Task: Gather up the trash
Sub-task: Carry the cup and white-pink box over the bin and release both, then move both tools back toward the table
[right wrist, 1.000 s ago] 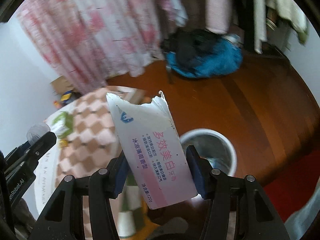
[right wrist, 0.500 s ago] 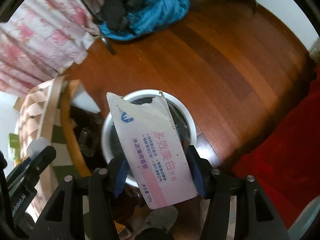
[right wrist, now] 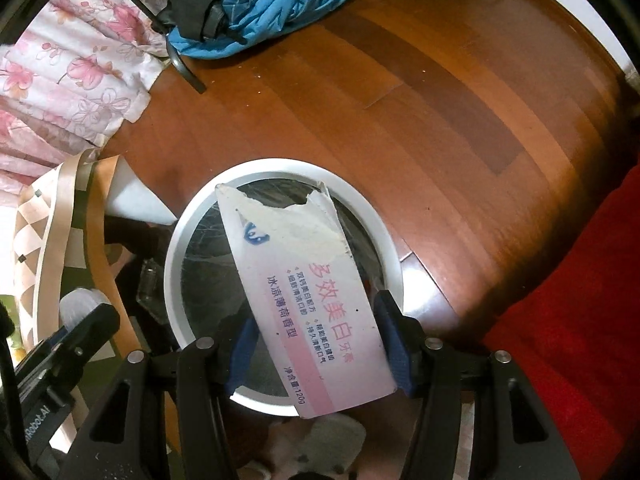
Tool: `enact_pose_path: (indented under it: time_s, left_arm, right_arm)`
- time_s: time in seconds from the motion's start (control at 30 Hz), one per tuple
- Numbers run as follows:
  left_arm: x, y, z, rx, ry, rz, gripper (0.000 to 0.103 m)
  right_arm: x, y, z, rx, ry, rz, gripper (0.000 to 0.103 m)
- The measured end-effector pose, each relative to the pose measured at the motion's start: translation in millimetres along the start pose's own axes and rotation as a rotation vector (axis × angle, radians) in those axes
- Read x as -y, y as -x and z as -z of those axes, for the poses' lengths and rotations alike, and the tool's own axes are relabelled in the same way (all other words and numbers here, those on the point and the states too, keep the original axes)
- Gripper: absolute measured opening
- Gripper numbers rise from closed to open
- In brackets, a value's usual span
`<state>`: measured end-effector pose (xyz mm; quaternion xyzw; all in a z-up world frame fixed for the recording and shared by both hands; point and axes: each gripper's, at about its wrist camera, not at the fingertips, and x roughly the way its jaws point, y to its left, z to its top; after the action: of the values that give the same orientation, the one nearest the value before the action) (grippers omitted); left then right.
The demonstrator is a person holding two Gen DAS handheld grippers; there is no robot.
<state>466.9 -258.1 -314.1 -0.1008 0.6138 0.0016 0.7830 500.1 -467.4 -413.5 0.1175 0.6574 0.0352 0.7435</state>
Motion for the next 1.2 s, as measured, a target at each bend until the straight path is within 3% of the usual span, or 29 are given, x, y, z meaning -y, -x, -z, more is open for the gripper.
enact_pose_path:
  time_s: [0.03,0.1,0.13,0.23,0.43,0.63,1.03,1.2]
  left_arm:
    - [-1,1,0,0.0,0.005,-0.008,0.063]
    - [-5,2,0,0.005,0.018,-0.034,0.087]
    - [-7,2,0,0.005,0.019,-0.049,0.091]
    - [-11,7,1,0.017,0.013,-0.08,0.096]
    - [-18,19,6,0.04,0.01,-0.107,0.097]
    - [-19,41,11,0.074,0.007,-0.12,0.097]
    - [-21,124,30,0.19,-0.01,-0.107,0.097]
    - [-51,183,36,0.27,0.05,-0.125,0.097]
  right_arm:
    - [-2,0,0,0.003,0.003,0.001,0.063]
    - [-2,3,2,0.009,0.007,0.012,0.084]
    - [-2,5,4,0.011,0.008,0.021,0.095]
    - [-3,13,8,0.022,0.008,0.064,0.103]
    - [-8,33,21,0.039,0.031,0.165,0.103]
    - [-11,60,31,0.065,0.05,0.205,0.103]
    - [-32,158,62,0.176,0.078,0.153,0.103]
    - [-61,211,79,0.249,0.098,0.091,0.103]
